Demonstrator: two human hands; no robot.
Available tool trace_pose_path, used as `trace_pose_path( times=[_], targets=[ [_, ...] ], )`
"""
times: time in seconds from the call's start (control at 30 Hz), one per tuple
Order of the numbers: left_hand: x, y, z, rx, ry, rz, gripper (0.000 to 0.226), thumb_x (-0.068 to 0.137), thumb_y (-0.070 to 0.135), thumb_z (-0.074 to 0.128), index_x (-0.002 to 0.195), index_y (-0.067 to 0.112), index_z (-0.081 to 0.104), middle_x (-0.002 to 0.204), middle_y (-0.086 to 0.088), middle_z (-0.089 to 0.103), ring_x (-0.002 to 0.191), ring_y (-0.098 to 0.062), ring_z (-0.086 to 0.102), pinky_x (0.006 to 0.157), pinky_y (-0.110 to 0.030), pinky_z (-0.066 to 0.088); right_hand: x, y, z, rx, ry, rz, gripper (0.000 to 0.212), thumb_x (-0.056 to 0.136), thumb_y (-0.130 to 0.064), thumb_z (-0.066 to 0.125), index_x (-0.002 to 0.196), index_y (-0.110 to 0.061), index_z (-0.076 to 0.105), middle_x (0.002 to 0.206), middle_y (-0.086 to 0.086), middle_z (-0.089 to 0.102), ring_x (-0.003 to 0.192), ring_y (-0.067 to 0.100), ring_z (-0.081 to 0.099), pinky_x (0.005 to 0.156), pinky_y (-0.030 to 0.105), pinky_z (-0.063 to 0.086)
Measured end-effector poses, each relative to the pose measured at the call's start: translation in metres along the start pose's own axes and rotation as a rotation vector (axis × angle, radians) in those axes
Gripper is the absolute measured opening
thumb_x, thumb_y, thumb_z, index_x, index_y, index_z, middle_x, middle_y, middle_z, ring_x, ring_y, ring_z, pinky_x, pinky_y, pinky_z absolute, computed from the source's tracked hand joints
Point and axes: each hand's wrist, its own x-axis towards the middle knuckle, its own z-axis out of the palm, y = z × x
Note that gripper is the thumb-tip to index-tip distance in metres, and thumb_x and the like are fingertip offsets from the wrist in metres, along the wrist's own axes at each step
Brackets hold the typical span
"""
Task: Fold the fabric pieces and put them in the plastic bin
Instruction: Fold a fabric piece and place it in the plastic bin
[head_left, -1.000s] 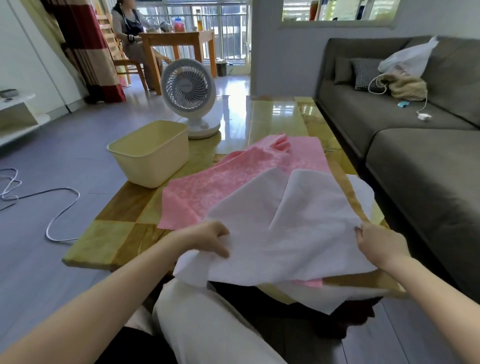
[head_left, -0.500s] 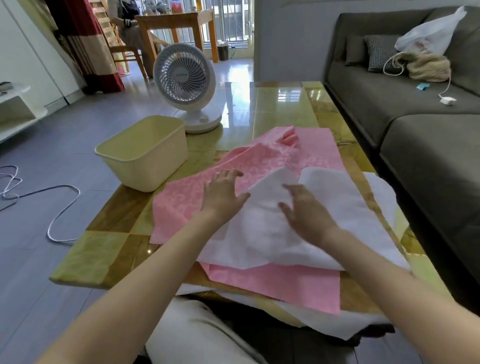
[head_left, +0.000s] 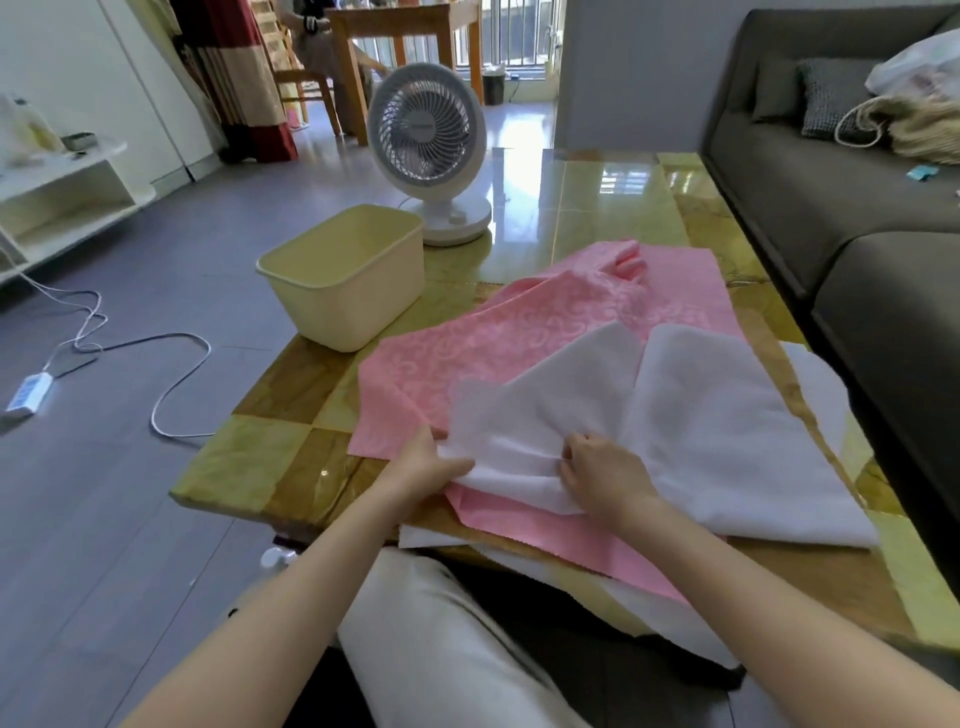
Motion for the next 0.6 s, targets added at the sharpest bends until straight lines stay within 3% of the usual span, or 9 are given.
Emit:
trace_pose_path(
  times=[0.07, 0.2, 0.3, 0.4, 0.47, 0.6],
  targets=[
    [-0.006, 0.012, 0.002, -0.011, 0.106, 0.141, 0.042, 0.081, 0.011, 0.065, 0.117, 0.012, 0.045, 0.118, -0.007, 0.054, 0.103, -0.018, 0.053, 0.087, -0.030, 0.047, -0.005, 0.001, -0.004, 0.050, 0.044, 0.019, 0.026, 0.098, -0.028, 0.038, 0.110, -0.009, 0.052, 0.114, 0.010, 0.059, 0.101, 0.030, 0.059, 0.074, 0.032, 0.041],
    [-0.031, 0.052, -0.008, 0.068, 0.397, 0.580, 0.031, 0.084, 0.002, 0.061, 0.114, 0.009, 0.055, 0.090, 0.010, 0.050, 0.088, -0.011, 0.049, 0.068, -0.005, 0.036, -0.017, -0.005, -0.016, 0.114, 0.157, 0.003, 0.028, 0.100, -0.033, 0.034, 0.102, -0.010, 0.050, 0.102, 0.010, 0.062, 0.088, 0.030, 0.060, 0.065, 0.030, 0.035],
    [-0.049, 0.063, -0.028, 0.226, 0.475, 0.770, 0.031, 0.086, -0.005, 0.053, 0.113, 0.010, 0.060, 0.098, 0.003, 0.058, 0.092, -0.008, 0.050, 0.073, -0.002, 0.032, -0.020, -0.022, -0.021, 0.142, 0.189, -0.054, 0.032, 0.100, -0.036, 0.033, 0.104, -0.009, 0.051, 0.103, 0.011, 0.062, 0.089, 0.033, 0.060, 0.068, 0.034, 0.040],
    [-0.064, 0.044, -0.051, 0.334, 0.522, 0.757, 0.036, 0.087, -0.009, 0.045, 0.116, 0.007, 0.061, 0.109, -0.007, 0.058, 0.096, -0.015, 0.054, 0.076, -0.008, 0.031, -0.022, -0.046, -0.013, 0.190, 0.148, -0.137, 0.030, 0.101, -0.032, 0.033, 0.108, -0.008, 0.050, 0.112, 0.011, 0.056, 0.095, 0.034, 0.059, 0.071, 0.035, 0.040],
    [-0.070, 0.018, -0.064, 0.383, 0.536, 0.673, 0.037, 0.088, -0.009, 0.043, 0.117, 0.006, 0.060, 0.112, -0.010, 0.056, 0.098, -0.022, 0.057, 0.079, -0.014, 0.037, -0.025, -0.058, -0.002, 0.201, 0.114, -0.207, 0.029, 0.100, -0.029, 0.035, 0.113, -0.008, 0.050, 0.122, 0.010, 0.050, 0.108, 0.031, 0.053, 0.082, 0.035, 0.042],
    [-0.069, -0.046, -0.078, 0.562, 0.434, 0.300, 0.041, 0.088, -0.006, 0.041, 0.124, 0.008, 0.055, 0.128, -0.011, 0.051, 0.110, -0.029, 0.055, 0.089, -0.032, 0.043, -0.031, -0.069, 0.015, 0.080, 0.009, -0.214, 0.036, 0.100, -0.030, 0.036, 0.130, -0.011, 0.042, 0.138, 0.007, 0.039, 0.125, 0.027, 0.042, 0.098, 0.033, 0.036]
  ],
)
